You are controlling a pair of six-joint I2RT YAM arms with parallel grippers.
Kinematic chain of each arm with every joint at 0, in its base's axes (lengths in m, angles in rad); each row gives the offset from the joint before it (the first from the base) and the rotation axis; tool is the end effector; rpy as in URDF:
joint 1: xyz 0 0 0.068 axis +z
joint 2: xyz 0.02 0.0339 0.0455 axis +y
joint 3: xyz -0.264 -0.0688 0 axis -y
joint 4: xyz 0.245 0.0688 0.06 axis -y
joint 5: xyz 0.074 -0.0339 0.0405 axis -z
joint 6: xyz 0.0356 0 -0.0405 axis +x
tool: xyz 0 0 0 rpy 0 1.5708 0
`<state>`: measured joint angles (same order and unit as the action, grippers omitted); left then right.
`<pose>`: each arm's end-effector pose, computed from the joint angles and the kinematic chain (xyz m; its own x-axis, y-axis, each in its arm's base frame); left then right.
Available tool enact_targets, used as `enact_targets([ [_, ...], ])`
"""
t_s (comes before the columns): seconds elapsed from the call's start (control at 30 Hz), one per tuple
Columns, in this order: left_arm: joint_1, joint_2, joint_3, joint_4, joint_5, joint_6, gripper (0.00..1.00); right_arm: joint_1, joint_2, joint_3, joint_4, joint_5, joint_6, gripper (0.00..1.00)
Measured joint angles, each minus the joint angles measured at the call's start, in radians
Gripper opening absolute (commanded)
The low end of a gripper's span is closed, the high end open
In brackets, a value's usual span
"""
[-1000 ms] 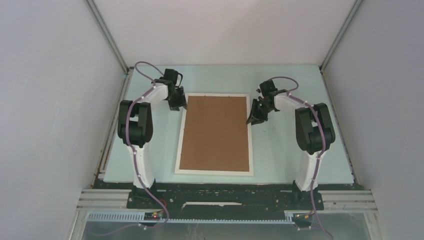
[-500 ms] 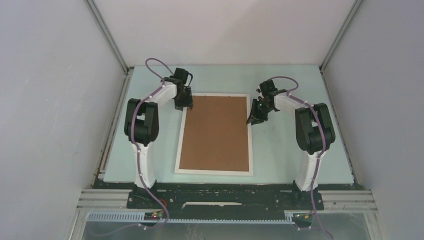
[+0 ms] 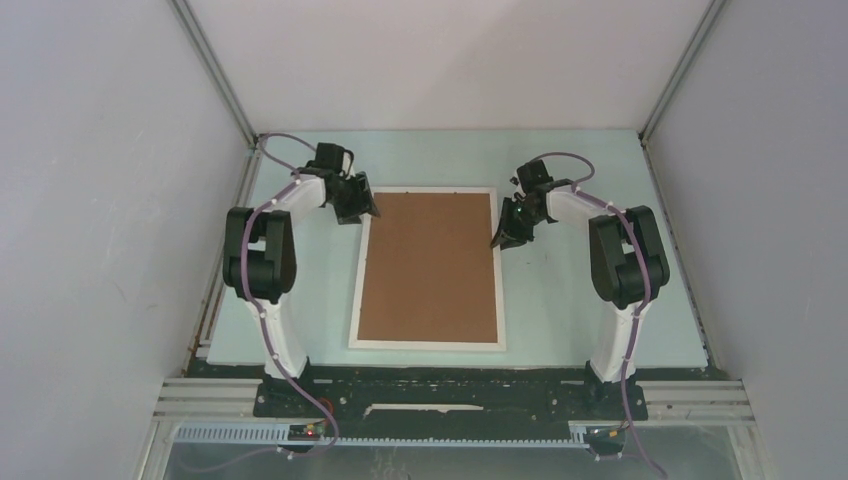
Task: Put the photo into the frame
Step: Install the photo frame at the center of the board.
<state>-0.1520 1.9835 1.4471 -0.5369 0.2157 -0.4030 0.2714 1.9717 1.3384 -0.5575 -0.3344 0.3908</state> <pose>0.4131 -0.0710 0.1861 -0.8967 -0.2502 -0.3652 -0.1117 0.9262 -0.3602 0.3783 0.1174 0.1600 -0.9684 0.1040 -0.2268 -0.0018 0.9061 0.4231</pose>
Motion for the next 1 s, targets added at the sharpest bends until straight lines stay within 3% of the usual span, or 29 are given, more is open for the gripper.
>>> enact_targets([
  [0.2,0.029,-0.002,-0.002,0.037,0.054,-0.025,0.43,0.006,0.002,0.000,0.011,-0.003,0.000,0.00],
  [0.37,0.013,0.010,-0.002,0.040,0.053,-0.033,0.37,0.006,0.002,0.000,0.012,-0.005,0.000,0.00],
  [0.53,0.013,0.014,-0.002,0.034,0.045,-0.034,0.54,0.006,0.004,0.000,0.015,-0.008,0.000,0.00],
  [0.73,0.015,-0.021,-0.045,0.063,0.052,-0.043,0.56,0.010,0.005,0.000,0.022,-0.013,-0.001,0.00],
  [0.87,0.028,-0.041,-0.045,0.065,0.051,-0.043,0.51,0.010,0.005,0.000,0.023,-0.013,-0.002,0.00],
  [1.0,0.057,-0.060,-0.045,0.071,0.038,-0.043,0.55,0.010,0.005,0.000,0.023,-0.013,-0.003,0.00],
])
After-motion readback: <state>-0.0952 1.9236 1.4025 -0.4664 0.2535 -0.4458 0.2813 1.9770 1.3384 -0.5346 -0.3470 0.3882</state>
